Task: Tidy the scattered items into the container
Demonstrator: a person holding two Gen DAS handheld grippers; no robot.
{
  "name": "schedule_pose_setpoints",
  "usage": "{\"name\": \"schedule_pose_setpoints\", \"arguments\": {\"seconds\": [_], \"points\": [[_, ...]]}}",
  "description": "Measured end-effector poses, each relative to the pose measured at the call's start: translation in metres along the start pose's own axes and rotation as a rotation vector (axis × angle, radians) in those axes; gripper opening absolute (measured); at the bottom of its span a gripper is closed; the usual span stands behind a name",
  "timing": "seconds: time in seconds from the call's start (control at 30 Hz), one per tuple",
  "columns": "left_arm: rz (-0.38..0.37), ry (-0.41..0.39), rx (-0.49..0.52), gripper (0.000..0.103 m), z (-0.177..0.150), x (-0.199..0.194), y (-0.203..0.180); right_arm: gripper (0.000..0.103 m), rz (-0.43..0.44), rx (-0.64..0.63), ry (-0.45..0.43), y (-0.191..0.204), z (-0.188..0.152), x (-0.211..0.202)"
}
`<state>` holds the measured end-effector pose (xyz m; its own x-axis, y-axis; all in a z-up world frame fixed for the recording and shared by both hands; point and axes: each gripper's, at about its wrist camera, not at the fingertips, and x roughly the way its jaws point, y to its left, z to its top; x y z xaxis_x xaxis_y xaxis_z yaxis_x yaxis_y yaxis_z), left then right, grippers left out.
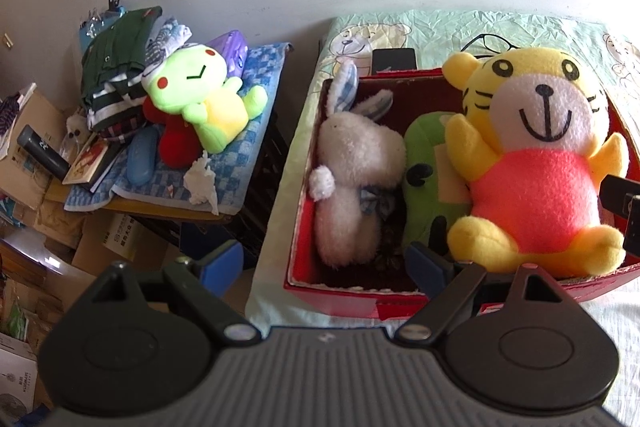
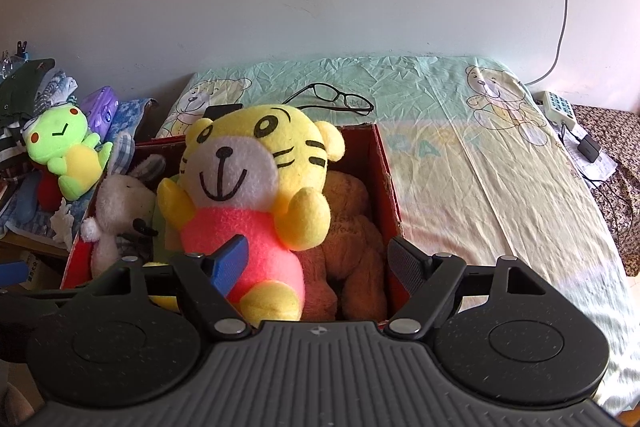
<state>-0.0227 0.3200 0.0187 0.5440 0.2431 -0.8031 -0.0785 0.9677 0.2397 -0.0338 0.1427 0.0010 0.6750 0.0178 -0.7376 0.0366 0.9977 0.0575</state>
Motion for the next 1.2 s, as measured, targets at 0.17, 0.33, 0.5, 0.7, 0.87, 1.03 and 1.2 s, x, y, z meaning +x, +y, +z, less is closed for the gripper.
{"name": "schedule_pose_setpoints", "arguments": {"seconds": [0.17, 0.33, 0.5, 0.7, 0.87, 1.03, 1.2], "points": [[0.007, -0.001, 0.011, 0.088, 0.003, 0.006, -0.003, 0.079, -0.015, -0.003, 0.008, 0.0, 0.003, 0.005], [0.02, -0.01, 0.019, 0.088, 0.008, 0.011, -0.005, 0.08, -0.008, 0.028, 0.012, -0.002, 0.007, 0.01], [0.006, -0.013, 0.008, 0.088, 0.017, 0.018, 0.002, 0.08, -0.015, 0.016, 0.003, 0.006, 0.014, 0.013], [-0.024, -0.004, -0.021, 0.088, 0.023, 0.026, 0.011, 0.08, -0.009, -0.003, 0.009, 0.014, 0.02, 0.021], [-0.027, 0.007, -0.051, 0.088, 0.029, 0.031, 0.018, 0.08, 0.007, -0.015, 0.012, 0.019, 0.026, 0.026], [-0.032, 0.011, -0.058, 0.088, 0.04, 0.034, 0.02, 0.081, 0.026, -0.01, 0.026, 0.023, 0.035, 0.035], [-0.053, 0.038, -0.055, 0.088, 0.049, 0.043, 0.019, 0.082, 0.052, 0.011, 0.051, 0.02, 0.042, 0.04]]}}
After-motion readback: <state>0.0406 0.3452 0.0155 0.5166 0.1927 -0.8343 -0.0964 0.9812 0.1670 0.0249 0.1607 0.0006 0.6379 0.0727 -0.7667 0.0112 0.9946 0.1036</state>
